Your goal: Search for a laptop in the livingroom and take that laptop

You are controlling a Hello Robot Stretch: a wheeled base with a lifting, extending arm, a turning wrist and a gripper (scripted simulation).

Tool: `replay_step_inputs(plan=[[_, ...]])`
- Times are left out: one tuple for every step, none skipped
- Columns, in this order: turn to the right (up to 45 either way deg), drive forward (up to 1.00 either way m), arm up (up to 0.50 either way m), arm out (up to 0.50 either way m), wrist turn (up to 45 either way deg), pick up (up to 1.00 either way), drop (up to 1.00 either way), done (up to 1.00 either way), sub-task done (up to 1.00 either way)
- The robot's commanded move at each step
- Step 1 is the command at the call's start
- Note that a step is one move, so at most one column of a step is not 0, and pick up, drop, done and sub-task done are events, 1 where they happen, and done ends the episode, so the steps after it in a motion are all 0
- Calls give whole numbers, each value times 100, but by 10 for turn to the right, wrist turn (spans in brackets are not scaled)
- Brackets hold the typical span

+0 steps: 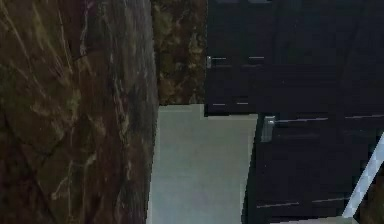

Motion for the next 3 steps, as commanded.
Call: replay_step_inputs(plan=[[0,100,0,0,0,0,0,0,0],[60,0,0,0,0,0,0,0,0],[0,20,0,0,0,0,0,0,0]])
